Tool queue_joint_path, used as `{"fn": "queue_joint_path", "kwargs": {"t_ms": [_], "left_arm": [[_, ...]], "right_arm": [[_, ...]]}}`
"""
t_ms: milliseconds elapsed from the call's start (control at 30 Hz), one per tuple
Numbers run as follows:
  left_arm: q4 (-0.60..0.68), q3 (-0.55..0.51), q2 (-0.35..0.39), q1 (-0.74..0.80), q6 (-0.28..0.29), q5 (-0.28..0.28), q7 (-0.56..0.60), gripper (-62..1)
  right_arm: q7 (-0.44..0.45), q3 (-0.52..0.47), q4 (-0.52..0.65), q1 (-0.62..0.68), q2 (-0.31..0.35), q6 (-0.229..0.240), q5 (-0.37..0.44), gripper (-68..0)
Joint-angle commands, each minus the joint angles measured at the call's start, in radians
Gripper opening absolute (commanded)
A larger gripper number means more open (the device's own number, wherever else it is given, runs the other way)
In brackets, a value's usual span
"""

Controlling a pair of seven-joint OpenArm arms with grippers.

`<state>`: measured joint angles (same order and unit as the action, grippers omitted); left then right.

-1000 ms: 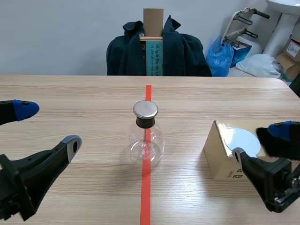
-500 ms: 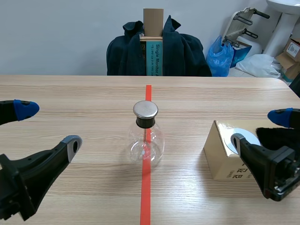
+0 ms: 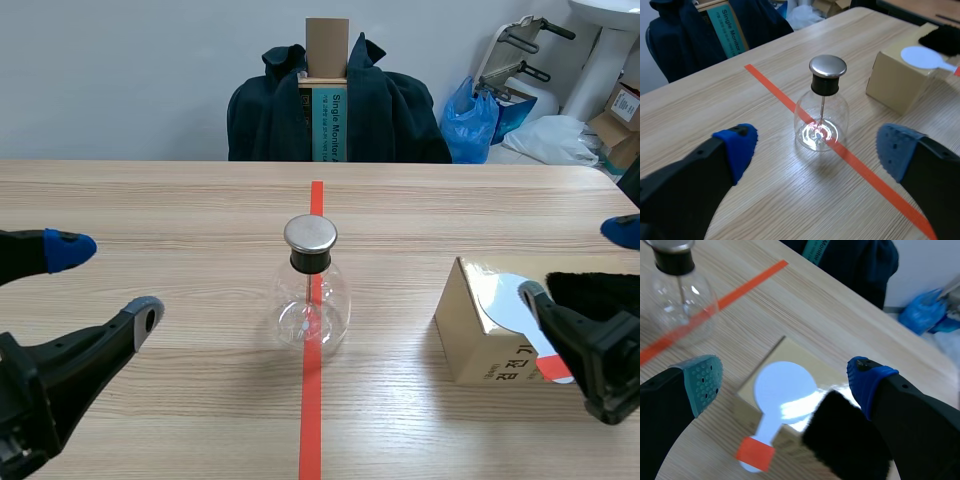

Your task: Do the electroscope experiment.

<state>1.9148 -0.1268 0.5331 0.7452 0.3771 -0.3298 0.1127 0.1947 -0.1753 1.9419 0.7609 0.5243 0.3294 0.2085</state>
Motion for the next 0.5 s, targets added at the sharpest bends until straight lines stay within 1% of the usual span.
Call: {"fn": "queue_joint_path", "kwargs": {"t_ms": [0, 33, 67, 100, 133, 200, 267, 300, 367, 467], "left_arm": [[0.012, 0.003, 0.015, -0.001, 0.003, 0.0, -0.005, -20.9], [0.012, 0.003, 0.025, -0.001, 0.003, 0.001, -0.015, -25.2], [0.011, 0.003, 0.036, -0.004, 0.004, 0.001, -0.021, -29.2], [0.01, 0.003, 0.049, -0.008, 0.007, 0.001, -0.027, -33.5], [0.008, 0.003, 0.063, -0.013, 0.009, 0.001, -0.036, -38.3], [-0.004, 0.003, 0.092, -0.029, 0.01, 0.0, -0.035, -48.0], [-0.019, 0.003, 0.119, -0.047, 0.01, -0.004, -0.035, -57.1], [-0.03, 0.004, 0.131, -0.058, 0.01, -0.01, -0.034, -58.4], [-0.055, 0.011, 0.147, -0.084, 0.014, -0.019, -0.031, -58.2], [-0.11, 0.043, 0.169, -0.13, 0.02, -0.018, -0.005, -58.2]], "right_arm": [[0.051, -0.01, 0.058, 0.032, 0.013, 0.0, -0.074, -17.0], [0.08, -0.01, 0.076, 0.054, 0.013, 0.0, -0.146, -17.0], [0.109, -0.012, 0.093, 0.078, 0.013, -0.01, -0.218, -17.0], [0.145, -0.012, 0.108, 0.106, 0.013, -0.035, -0.29, -17.0], [0.186, -0.012, 0.118, 0.135, 0.013, -0.07, -0.359, -17.0], [0.28, -0.012, 0.123, 0.198, 0.013, -0.166, -0.489, -17.0], [0.347, -0.012, 0.121, 0.257, 0.013, -0.264, -0.604, -16.9], [0.377, -0.012, 0.116, 0.286, 0.013, -0.314, -0.657, -16.9], [0.408, -0.011, 0.101, 0.326, 0.012, -0.401, -0.734, -16.9], [0.415, -0.002, 0.058, 0.353, 0.008, -0.536, -0.835, -16.9]]}}
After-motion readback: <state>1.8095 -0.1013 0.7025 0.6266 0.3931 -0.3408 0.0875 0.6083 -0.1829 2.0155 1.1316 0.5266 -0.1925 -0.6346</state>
